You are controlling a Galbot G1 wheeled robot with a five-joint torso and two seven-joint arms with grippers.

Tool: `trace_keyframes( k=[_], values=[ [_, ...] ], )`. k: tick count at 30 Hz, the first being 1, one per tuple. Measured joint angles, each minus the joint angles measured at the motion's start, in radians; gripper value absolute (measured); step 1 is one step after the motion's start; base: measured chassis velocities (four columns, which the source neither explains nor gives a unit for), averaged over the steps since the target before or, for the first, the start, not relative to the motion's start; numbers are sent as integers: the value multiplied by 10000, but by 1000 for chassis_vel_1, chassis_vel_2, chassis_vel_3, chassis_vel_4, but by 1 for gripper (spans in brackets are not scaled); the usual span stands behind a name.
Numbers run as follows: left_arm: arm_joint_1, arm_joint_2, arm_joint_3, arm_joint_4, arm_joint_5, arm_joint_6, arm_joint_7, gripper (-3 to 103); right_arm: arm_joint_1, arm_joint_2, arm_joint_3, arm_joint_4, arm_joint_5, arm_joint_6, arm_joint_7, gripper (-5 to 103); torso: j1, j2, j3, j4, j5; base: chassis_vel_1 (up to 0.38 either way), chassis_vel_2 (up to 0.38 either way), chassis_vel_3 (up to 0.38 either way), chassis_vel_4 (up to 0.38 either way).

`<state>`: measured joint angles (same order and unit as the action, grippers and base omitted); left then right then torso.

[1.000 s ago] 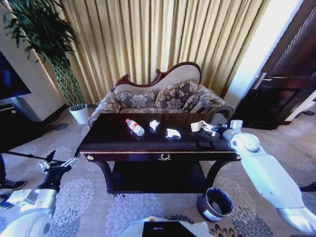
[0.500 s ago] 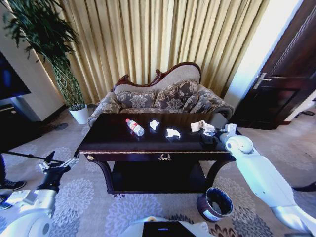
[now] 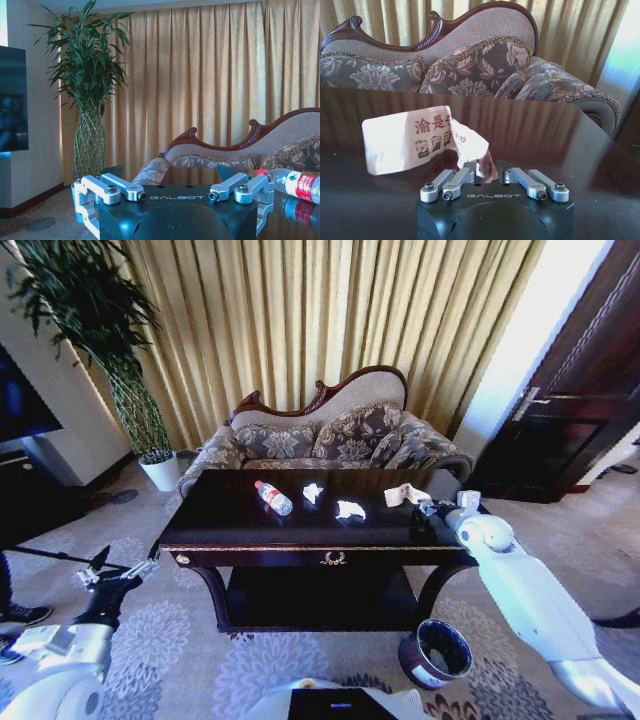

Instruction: Move to the front of the table and place the trash on the table into the trash bin.

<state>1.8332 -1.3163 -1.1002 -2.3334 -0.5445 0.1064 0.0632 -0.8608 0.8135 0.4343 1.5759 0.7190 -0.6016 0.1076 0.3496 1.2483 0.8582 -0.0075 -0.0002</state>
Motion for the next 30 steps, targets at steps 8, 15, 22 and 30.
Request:
trace_keyframes(
  k=[8,15,22,30],
  values=[
    [-3,-1,-22,12,-1,-12,3,100,46,45,-8,-9,33,18,-5,1,0,0,0,0,0,0,0,0,0],
    [-48,13,-22,12,-1,-7,4,100,-345,201,349,617,251,761,-5,0,0,0,0,1,0,0,0,0,0],
    [-80,30,-2,-1,-10,20,-4,100,-2043,639,1809,2775,428,1175,194,0,-1,0,-1,-3,0,0,0,0,0],
    [-119,4,-184,-3,-193,21,-16,100,-4188,1365,3073,5625,307,1272,985,0,-1,1,-1,0,-3,0,0,0,0]
  ],
)
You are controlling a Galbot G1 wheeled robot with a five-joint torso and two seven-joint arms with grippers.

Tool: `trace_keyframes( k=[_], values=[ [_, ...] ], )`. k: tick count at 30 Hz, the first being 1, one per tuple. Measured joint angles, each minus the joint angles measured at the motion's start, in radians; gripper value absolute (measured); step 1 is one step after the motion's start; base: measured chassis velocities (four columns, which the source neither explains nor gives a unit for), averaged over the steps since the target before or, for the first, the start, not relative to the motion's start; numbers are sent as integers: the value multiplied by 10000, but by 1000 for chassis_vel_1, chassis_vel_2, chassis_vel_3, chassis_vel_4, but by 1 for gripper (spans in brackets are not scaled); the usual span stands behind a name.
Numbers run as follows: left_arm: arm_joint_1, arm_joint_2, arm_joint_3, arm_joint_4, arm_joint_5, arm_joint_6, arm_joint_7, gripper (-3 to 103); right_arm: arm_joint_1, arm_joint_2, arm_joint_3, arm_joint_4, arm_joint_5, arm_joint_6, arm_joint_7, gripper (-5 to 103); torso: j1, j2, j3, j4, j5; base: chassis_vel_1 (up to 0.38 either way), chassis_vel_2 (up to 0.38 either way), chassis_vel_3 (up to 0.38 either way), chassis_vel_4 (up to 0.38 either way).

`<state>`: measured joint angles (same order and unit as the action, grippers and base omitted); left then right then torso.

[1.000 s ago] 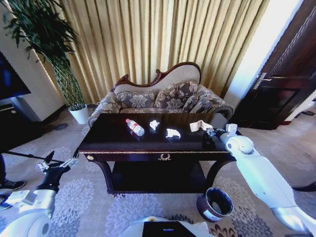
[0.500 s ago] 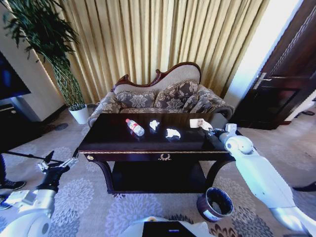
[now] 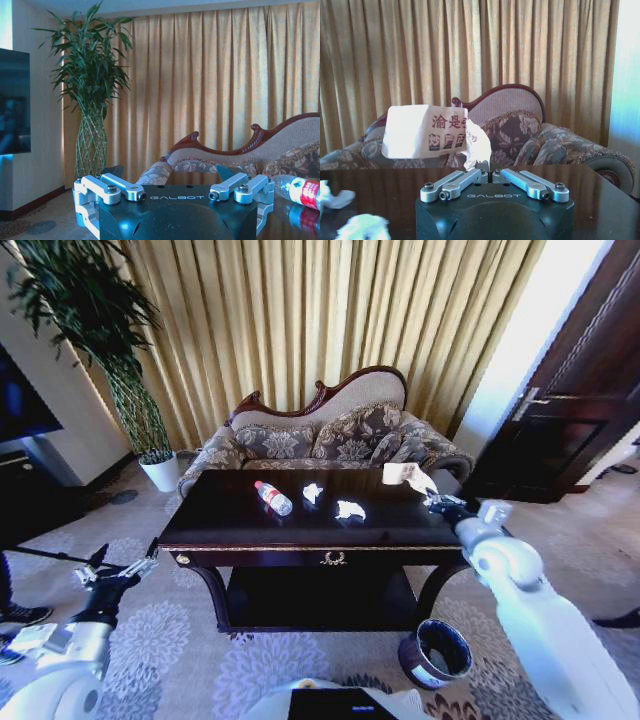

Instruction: Move to the front of the table and place the trash on the table into the trash bin.

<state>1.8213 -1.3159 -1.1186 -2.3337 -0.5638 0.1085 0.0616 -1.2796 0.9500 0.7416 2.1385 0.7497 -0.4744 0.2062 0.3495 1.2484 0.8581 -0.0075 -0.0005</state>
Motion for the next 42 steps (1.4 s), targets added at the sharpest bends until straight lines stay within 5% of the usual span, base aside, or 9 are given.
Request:
trace_keyframes(
  k=[11,18,22,27,42],
  values=[
    [98,188,-246,-114,-357,24,-2,100,-2142,1637,37,2146,-1653,878,77,0,0,0,0,-1,1,0,0,0,0],
    [45,326,-284,-320,-512,489,0,100,-2544,1782,52,2385,-1959,941,-200,0,0,0,1,0,2,0,0,0,0],
    [-475,777,-514,-869,-1045,2033,-414,100,-2624,1838,83,2392,-2091,981,-244,0,0,-1,2,-1,3,0,0,0,0],
    [-645,1021,-780,-1063,-1193,2555,-487,100,-2622,1809,114,2406,-2108,1004,-250,0,0,-1,1,0,3,0,0,0,0],
    [-756,1162,-887,-1192,-1196,2599,-291,100,-2651,1782,94,2511,-2160,1004,-281,0,4,-3,3,0,4,59,-53,-50,57]
  ],
)
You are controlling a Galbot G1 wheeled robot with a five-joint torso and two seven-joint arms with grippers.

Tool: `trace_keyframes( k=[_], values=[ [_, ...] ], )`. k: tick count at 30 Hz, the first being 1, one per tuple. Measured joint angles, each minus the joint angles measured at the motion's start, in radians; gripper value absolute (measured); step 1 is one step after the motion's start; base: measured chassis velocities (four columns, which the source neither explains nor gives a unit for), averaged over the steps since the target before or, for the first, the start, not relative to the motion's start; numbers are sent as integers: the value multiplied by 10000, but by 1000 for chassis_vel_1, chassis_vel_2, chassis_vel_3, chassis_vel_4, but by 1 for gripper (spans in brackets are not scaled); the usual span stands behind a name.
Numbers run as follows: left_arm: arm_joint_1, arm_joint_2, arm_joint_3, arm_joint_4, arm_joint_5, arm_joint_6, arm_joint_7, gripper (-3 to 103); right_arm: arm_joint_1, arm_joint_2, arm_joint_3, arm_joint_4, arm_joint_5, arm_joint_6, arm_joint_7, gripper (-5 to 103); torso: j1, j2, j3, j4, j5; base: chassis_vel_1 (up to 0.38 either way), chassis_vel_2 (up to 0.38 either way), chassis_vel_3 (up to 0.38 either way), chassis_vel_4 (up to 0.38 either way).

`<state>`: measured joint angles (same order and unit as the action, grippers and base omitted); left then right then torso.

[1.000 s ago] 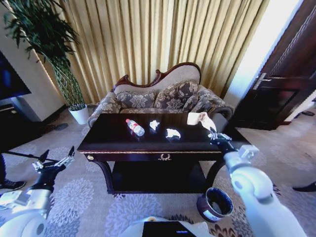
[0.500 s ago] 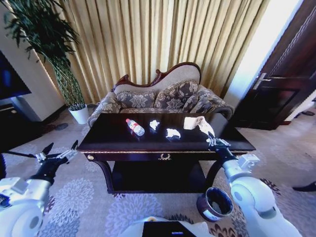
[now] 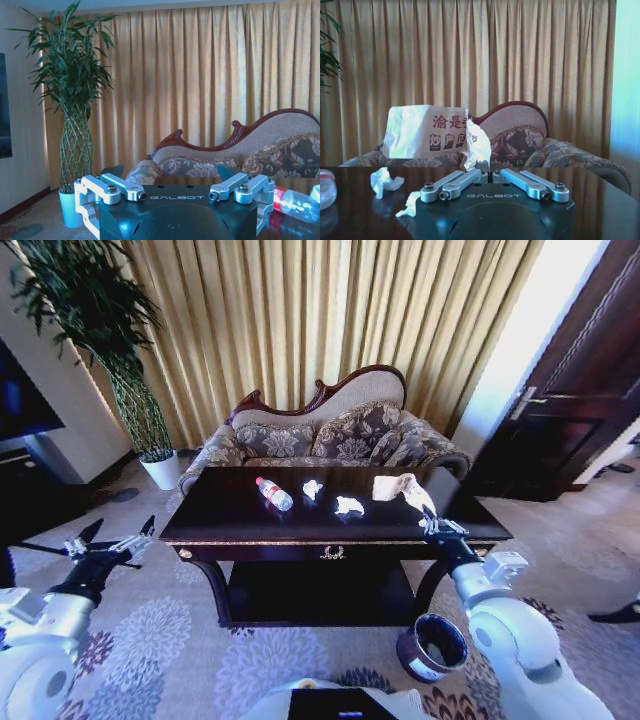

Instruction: Move to the front of the table and place the trash on the table into the trash bin.

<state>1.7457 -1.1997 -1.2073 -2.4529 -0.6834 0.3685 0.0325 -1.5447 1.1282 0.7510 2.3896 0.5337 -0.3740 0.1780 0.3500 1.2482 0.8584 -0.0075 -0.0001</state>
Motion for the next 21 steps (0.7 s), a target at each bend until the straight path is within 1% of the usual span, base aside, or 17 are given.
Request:
trace_keyframes(
  k=[9,13,16,18,21],
  values=[
    [87,-107,23,18,46,-150,4,100,-114,32,25,5,-79,69,-5,0,-10,4,-4,-2,-1,193,-197,-189,192],
    [207,-199,23,21,110,-287,62,100,-124,77,-46,-164,-182,130,-26,0,-14,8,-6,-1,-2,87,-114,-134,96],
    [304,-309,56,31,216,-396,125,100,-159,182,-20,-980,-355,137,-152,0,-11,6,-3,2,-2,23,-3,-13,18],
    [314,-320,57,32,221,-402,131,100,-173,191,4,-1175,-436,144,-187,0,-8,3,-2,1,-1,0,0,0,0],
    [351,-355,52,39,228,-424,153,100,-224,173,216,-2632,-1372,390,-307,0,7,-6,3,-1,3,0,0,0,0]
  ],
)
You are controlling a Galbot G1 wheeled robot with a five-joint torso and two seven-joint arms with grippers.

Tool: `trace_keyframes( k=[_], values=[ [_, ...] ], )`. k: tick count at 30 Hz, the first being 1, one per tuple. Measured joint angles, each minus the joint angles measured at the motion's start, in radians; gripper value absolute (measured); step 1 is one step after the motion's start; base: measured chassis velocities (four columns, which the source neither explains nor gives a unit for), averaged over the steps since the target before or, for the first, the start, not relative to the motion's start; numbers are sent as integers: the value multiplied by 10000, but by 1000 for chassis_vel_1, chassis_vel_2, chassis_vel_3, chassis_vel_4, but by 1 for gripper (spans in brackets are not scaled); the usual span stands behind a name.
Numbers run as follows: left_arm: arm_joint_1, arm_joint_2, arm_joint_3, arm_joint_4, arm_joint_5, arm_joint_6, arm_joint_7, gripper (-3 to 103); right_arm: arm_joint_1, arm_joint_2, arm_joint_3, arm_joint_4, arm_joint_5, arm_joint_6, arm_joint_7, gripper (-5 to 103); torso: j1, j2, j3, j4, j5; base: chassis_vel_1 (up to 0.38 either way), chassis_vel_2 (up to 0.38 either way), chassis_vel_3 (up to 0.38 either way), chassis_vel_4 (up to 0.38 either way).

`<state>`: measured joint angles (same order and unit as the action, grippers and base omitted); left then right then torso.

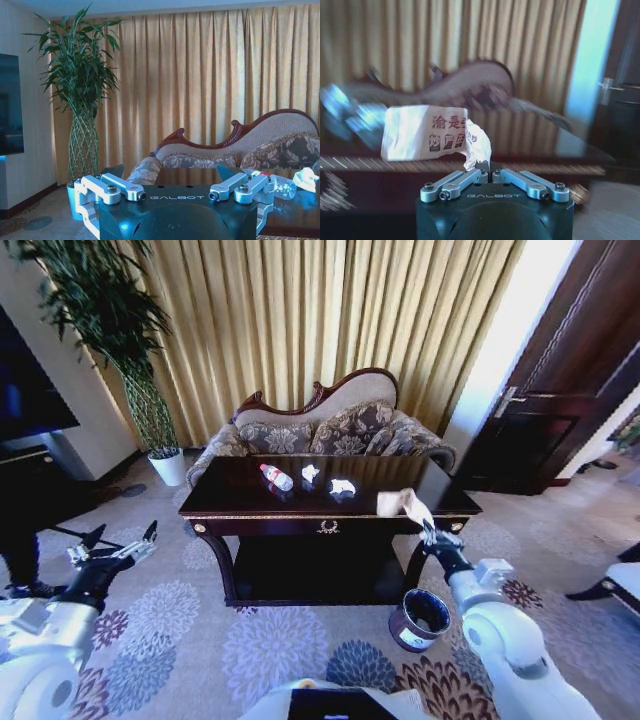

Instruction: Move to the front of the table and place the trash on the table into the trash bin.

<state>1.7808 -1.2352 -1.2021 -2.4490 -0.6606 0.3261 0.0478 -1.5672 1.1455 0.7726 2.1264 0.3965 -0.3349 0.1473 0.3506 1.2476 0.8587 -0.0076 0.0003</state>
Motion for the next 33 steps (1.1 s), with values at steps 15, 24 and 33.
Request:
trace_keyframes(
  k=[15,24,33],
  values=[
    [39,-134,88,-1,70,-26,17,100,2385,-457,-1048,-6275,-1390,65,-451,0,-11,6,-3,4,-1,0,0,0,0],
    [121,-213,-137,-40,17,-61,17,100,4052,-755,-1638,-9766,-2369,349,-469,0,-10,7,-4,4,-4,0,0,0,0],
    [157,-286,-121,-38,22,-87,17,100,4626,-777,-1550,-11593,-3019,704,-238,0,-9,7,-3,0,-3,0,0,0,0]
  ],
)
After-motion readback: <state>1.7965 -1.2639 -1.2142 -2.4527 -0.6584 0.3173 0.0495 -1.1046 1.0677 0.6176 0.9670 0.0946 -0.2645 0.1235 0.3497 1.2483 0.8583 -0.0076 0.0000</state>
